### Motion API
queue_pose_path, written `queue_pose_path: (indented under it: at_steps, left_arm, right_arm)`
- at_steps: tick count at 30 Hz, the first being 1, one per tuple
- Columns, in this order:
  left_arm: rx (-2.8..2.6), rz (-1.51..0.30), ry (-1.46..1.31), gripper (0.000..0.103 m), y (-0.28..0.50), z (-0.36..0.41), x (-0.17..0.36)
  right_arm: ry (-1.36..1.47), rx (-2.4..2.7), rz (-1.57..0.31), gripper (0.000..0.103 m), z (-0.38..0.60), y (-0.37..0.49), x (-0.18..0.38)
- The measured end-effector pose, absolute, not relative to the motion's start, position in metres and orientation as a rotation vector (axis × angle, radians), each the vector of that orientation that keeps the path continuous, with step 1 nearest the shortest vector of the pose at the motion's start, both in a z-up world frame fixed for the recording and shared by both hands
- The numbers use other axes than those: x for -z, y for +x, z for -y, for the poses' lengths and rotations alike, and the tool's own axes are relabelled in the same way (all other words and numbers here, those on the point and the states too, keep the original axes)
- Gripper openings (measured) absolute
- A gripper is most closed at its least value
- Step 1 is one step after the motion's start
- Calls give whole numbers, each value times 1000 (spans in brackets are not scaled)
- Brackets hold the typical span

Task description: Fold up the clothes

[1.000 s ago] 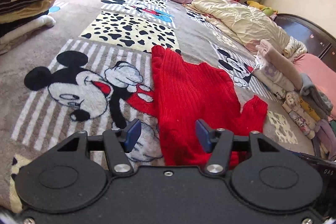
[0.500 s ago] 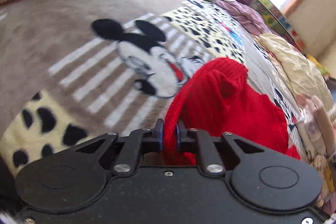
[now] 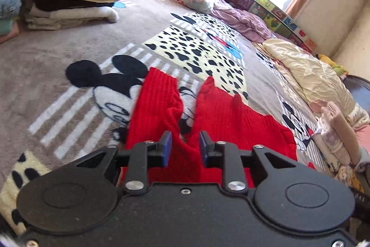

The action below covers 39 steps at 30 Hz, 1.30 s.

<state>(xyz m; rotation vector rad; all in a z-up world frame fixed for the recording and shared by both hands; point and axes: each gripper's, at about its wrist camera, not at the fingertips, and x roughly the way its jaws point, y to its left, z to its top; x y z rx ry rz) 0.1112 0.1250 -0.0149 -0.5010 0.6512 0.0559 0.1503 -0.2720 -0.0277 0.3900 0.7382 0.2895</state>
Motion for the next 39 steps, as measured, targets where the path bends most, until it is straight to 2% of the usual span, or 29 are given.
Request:
queue_pose_path:
  at_steps: [4, 8, 10, 16, 19, 20, 21, 22, 23, 26, 27, 29, 31, 32, 33, 34, 39]
  left_arm:
    - [13, -684, -417, 46, 154, -114, 7]
    - [58, -744, -369, 46, 204, -109, 8]
    - [76, -780, -349, 49, 227, -106, 11]
    - [40, -910, -314, 55, 291, -106, 37]
    - [23, -968, -285, 53, 311, -104, 53]
    - [34, -950, -269, 34, 313, -103, 54]
    - [54, -938, -251, 17, 315, -101, 55]
    - [78, -935, -253, 12, 317, -101, 53]
    - [102, -892, -284, 11, 317, -105, 47]
    - [150, -722, -390, 11, 315, -123, 26]
    - [114, -720, -391, 11, 321, -125, 27]
    - [40, -829, -354, 13, 342, -125, 47]
    - [15, -899, -345, 21, 350, -127, 60]
    - [13, -891, -343, 28, 346, -128, 55]
    - [8, -865, -336, 36, 338, -128, 48]
    - [0, -840, -327, 49, 330, -128, 41]
    - [37, -760, -340, 51, 282, -124, 14]
  right_arm:
    - [373, -312, -734, 66, 259, 188, 18]
    - [318, -350, -744, 66, 242, 236, 10]
    - [310, -356, -761, 66, 238, 258, 10]
    - [359, -381, -852, 66, 234, 321, 32]
    - [418, -403, -906, 66, 236, 342, 52]
    - [436, -414, -923, 65, 236, 349, 59]
    - [446, -437, -934, 54, 235, 353, 64]
    - [446, -464, -933, 41, 234, 354, 66]
    - [445, -487, -926, 10, 232, 355, 68]
    - [450, -524, -769, 11, 237, 342, 44]
    - [453, -537, -695, 11, 239, 336, 32]
    - [366, -489, -633, 12, 234, 334, 23]
    - [249, -409, -706, 33, 223, 351, 33]
    - [235, -372, -748, 46, 223, 359, 41]
    - [227, -341, -780, 46, 225, 364, 47]
    - [247, -338, -774, 46, 231, 361, 46]
    - [316, -310, -742, 53, 268, 324, 42]
